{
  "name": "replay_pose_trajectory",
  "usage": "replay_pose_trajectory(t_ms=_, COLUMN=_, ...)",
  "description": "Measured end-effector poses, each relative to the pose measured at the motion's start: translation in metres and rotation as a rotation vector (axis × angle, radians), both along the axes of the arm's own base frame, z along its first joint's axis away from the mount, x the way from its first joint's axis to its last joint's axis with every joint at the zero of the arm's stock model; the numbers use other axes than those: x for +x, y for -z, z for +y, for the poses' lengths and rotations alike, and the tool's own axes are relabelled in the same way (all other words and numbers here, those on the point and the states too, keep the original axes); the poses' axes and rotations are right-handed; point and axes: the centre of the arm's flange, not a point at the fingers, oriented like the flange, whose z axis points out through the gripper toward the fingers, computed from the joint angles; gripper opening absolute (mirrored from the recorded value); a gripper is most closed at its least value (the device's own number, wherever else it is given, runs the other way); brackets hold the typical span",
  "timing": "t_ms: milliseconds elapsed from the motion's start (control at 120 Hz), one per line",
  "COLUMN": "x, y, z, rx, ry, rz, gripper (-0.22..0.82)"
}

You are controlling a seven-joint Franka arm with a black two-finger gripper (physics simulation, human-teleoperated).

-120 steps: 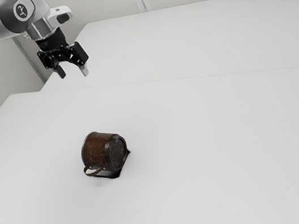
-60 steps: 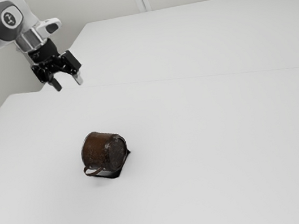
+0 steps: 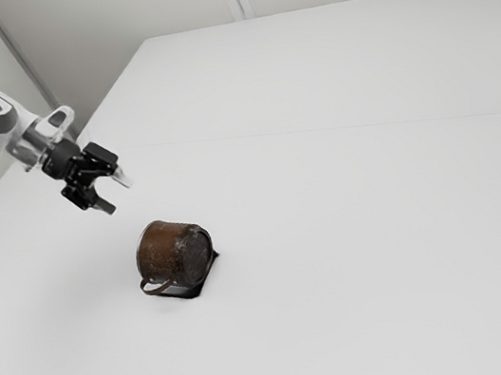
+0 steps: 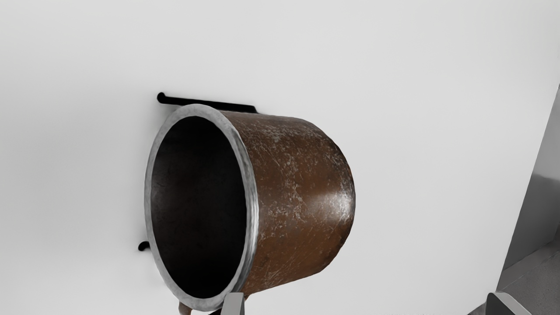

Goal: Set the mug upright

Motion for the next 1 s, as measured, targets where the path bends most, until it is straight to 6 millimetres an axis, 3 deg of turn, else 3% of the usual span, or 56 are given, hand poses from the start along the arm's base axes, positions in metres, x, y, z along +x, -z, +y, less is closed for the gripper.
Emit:
replay_pose_trajectory(t_ms=217, x=-0.006, y=0.058, z=-0.005, rx=-0.173, ry=-0.004, rz=-0.009, gripper=0.6)
replay_pose_trajectory(t_ms=533, x=-0.018, y=0.111, z=-0.009, rx=-0.293, ry=0.009, rz=-0.034, gripper=0.6)
replay_pose_trajectory(t_ms=700, x=-0.022, y=0.124, z=-0.014, rx=-0.358, ry=0.005, rz=-0.069, gripper=0.6)
replay_pose_trajectory(t_ms=733, x=-0.022, y=0.125, z=-0.013, rx=-0.365, ry=0.004, rz=-0.078, gripper=0.57)
replay_pose_trajectory(t_ms=892, x=-0.024, y=0.123, z=-0.011, rx=-0.388, ry=0.013, rz=-0.116, gripper=0.15)
replay_pose_trajectory(t_ms=1000, x=-0.024, y=0.122, z=-0.012, rx=-0.396, ry=0.026, rz=-0.135, gripper=-0.01)
